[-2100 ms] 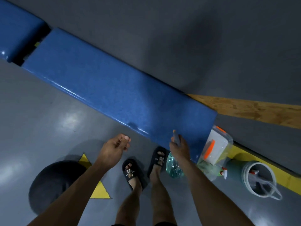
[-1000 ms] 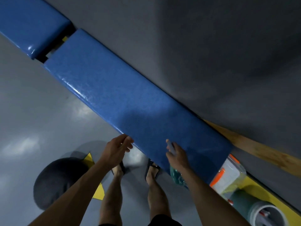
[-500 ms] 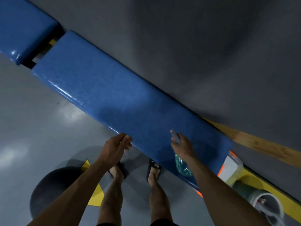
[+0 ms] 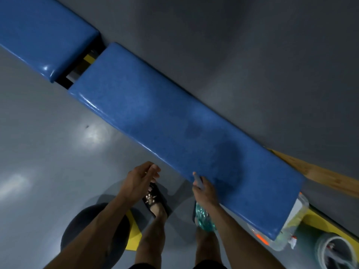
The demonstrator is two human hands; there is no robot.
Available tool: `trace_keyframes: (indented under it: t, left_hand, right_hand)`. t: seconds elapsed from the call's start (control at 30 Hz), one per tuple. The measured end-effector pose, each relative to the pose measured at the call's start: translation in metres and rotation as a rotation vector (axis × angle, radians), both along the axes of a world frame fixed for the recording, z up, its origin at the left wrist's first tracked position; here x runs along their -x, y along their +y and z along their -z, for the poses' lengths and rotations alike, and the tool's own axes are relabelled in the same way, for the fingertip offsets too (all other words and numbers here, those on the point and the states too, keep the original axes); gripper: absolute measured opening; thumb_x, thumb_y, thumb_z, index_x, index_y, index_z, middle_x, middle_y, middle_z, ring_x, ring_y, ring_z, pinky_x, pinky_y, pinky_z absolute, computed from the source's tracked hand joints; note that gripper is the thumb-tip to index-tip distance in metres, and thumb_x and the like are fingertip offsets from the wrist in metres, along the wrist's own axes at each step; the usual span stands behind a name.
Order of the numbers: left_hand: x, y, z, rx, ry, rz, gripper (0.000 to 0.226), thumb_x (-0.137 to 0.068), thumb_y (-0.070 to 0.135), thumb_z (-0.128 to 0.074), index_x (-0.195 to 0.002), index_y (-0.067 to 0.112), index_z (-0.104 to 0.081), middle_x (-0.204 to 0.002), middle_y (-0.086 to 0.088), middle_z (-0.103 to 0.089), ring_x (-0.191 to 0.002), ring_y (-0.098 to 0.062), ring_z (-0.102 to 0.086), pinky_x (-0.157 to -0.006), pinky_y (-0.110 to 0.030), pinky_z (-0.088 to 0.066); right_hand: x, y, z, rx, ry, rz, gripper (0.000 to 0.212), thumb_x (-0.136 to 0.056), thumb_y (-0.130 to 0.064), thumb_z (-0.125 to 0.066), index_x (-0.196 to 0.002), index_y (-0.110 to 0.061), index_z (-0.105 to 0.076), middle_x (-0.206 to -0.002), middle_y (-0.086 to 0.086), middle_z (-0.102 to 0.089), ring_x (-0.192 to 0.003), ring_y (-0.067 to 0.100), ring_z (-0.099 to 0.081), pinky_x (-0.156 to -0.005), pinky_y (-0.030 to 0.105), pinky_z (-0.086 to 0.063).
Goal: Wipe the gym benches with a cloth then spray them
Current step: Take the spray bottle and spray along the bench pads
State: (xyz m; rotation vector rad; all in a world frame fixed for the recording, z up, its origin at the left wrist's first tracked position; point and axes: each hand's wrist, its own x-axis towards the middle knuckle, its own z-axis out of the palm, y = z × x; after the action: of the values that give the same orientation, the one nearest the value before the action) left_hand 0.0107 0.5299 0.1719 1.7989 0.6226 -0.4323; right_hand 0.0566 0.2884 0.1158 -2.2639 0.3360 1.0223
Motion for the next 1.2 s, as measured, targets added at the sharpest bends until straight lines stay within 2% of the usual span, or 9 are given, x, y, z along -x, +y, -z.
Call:
trace_keyframes:
  t: [0.17,0.3,0.4,0.57,0.63,0.83,1.0,1.07,1.2]
  left_hand:
    - [0.000,0.029,-0.001,-0.073,-0.042,0.050,0.030,-0.099,0.045,-0.041,-0.098,0.029,-0.066,-0.091,0.014,-0.072,-0.085,-0.002,-0.068,-0.076,-0.026,-0.051]
    - [-0.006,0.040,-0.001,-0.095,-0.076,0.067,0.034,-0.097,0.051,-0.041,-0.101,0.030,-0.067,-0.095,0.017,-0.072,-0.093,-0.002,-0.066,-0.083,-0.027,-0.050]
    - [-0.019,0.046,0.001,-0.102,-0.072,0.063,0.032,-0.096,0.052,-0.044,-0.098,0.030,-0.067,-0.091,0.020,-0.072,-0.089,0.004,-0.065,-0.082,-0.027,-0.050]
    - [-0.040,0.051,0.004,-0.095,-0.061,0.067,0.037,-0.094,0.057,-0.040,-0.098,0.032,-0.067,-0.092,0.021,-0.071,-0.090,0.004,-0.065,-0.083,-0.029,-0.052]
    - [-0.051,0.053,0.004,-0.097,-0.065,0.073,0.038,-0.093,0.057,-0.040,-0.099,0.032,-0.067,-0.094,0.018,-0.071,-0.091,0.002,-0.065,-0.084,-0.030,-0.052]
    - [-0.068,0.063,0.005,-0.122,-0.043,0.001,0.038,-0.092,0.061,-0.040,-0.096,0.034,-0.067,-0.091,0.023,-0.070,-0.091,0.001,-0.066,-0.084,-0.029,-0.052]
    - [-0.081,0.071,0.005,-0.147,-0.021,-0.028,0.038,-0.093,0.059,-0.039,-0.097,0.033,-0.067,-0.092,0.020,-0.071,-0.092,0.000,-0.066,-0.084,-0.030,-0.052]
    - [-0.087,0.074,0.004,-0.162,-0.016,-0.034,0.039,-0.093,0.059,-0.039,-0.098,0.033,-0.067,-0.094,0.020,-0.071,-0.093,0.001,-0.066,-0.084,-0.029,-0.051]
    - [-0.098,0.077,0.001,-0.172,-0.007,-0.048,0.040,-0.093,0.059,-0.039,-0.098,0.032,-0.068,-0.095,0.020,-0.071,-0.094,0.000,-0.065,-0.084,-0.031,-0.051]
  right_hand:
    - [-0.068,-0.005,0.009,0.019,-0.107,0.266,0.016,-0.067,-0.031,-0.056,-0.080,-0.024,-0.060,-0.081,0.003,-0.067,-0.077,0.032,-0.068,-0.073,0.050,-0.057]
    - [-0.125,-0.011,-0.004,0.058,-0.177,0.376,0.008,-0.074,-0.031,-0.055,-0.076,-0.025,-0.059,-0.082,0.006,-0.067,-0.076,0.033,-0.068,-0.073,0.049,-0.058]
    - [-0.140,-0.013,-0.007,0.088,-0.171,0.344,0.012,-0.075,-0.034,-0.052,-0.076,-0.023,-0.057,-0.078,0.004,-0.065,-0.074,0.030,-0.067,-0.071,0.046,-0.059]
    - [-0.116,0.015,-0.019,0.014,-0.135,0.082,0.008,-0.084,-0.013,-0.059,-0.088,-0.020,-0.059,-0.085,-0.004,-0.063,-0.076,0.018,-0.061,-0.063,0.026,-0.045]
    - [-0.097,0.029,-0.014,-0.051,-0.082,-0.031,0.015,-0.083,-0.012,-0.059,-0.096,-0.018,-0.061,-0.095,-0.006,-0.065,-0.087,0.015,-0.062,-0.073,0.026,-0.048]
    - [-0.046,0.070,0.005,-0.058,0.098,-0.329,0.042,-0.077,-0.041,-0.050,-0.114,-0.021,-0.059,-0.116,0.001,-0.062,-0.109,0.021,-0.059,-0.092,0.034,-0.047]
    - [-0.073,0.076,0.019,-0.063,0.086,-0.215,0.044,-0.075,-0.038,-0.050,-0.117,-0.025,-0.060,-0.111,-0.002,-0.064,-0.107,0.020,-0.060,-0.094,0.039,-0.048]
    - [-0.104,0.074,0.016,-0.086,0.025,-0.186,0.037,-0.080,-0.023,-0.055,-0.116,-0.022,-0.060,-0.105,-0.008,-0.063,-0.103,0.016,-0.060,-0.094,0.037,-0.047]
    - [-0.175,0.063,0.005,-0.083,-0.117,-0.048,0.019,-0.084,-0.009,-0.059,-0.100,-0.019,-0.061,-0.098,-0.004,-0.067,-0.088,0.020,-0.064,-0.079,0.036,-0.052]
